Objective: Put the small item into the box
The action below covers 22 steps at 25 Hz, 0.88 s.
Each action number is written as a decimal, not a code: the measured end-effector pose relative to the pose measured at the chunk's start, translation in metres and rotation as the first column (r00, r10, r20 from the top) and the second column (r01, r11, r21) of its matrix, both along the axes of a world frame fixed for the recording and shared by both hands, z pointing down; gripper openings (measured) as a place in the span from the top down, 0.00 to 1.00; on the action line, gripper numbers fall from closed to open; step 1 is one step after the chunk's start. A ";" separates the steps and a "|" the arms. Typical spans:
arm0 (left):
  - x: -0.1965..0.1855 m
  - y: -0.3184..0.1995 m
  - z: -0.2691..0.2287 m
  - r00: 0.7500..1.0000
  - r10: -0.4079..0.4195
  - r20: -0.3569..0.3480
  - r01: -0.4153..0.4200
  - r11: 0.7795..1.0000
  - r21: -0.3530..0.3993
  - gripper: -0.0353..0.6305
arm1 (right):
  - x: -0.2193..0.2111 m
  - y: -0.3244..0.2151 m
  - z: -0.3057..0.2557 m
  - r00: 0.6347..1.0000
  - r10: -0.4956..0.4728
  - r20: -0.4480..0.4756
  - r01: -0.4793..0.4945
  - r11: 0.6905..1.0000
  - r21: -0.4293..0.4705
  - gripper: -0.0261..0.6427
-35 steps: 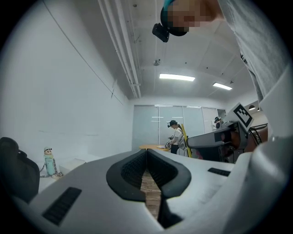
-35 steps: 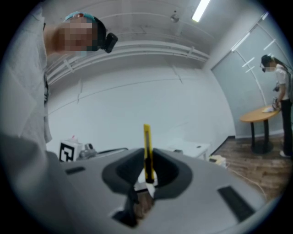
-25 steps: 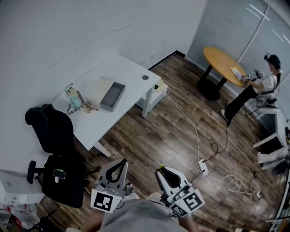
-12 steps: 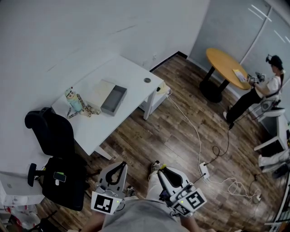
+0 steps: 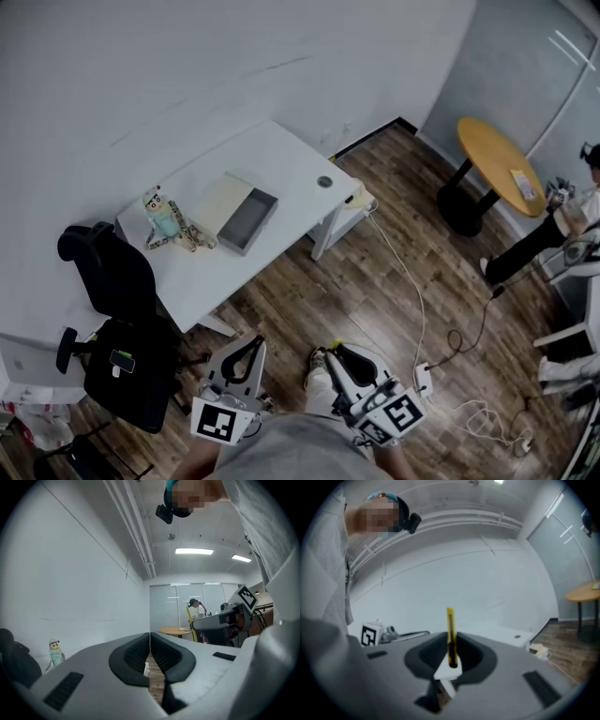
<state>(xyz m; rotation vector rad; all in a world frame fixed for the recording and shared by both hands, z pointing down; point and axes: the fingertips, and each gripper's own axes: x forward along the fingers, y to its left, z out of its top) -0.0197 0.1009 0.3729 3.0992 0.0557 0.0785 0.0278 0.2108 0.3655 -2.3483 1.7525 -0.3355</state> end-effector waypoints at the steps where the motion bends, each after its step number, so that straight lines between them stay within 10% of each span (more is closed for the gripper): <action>1: 0.008 -0.002 -0.001 1.000 -0.015 0.000 0.015 1.000 0.000 0.89 | 0.010 -0.002 -0.001 1.000 -0.012 0.002 0.012 1.000 0.001 0.84; 22: 0.134 0.017 -0.010 0.963 -0.271 0.004 0.271 0.962 0.020 0.89 | 0.173 0.007 0.004 0.972 -0.234 0.034 0.234 0.972 0.020 0.84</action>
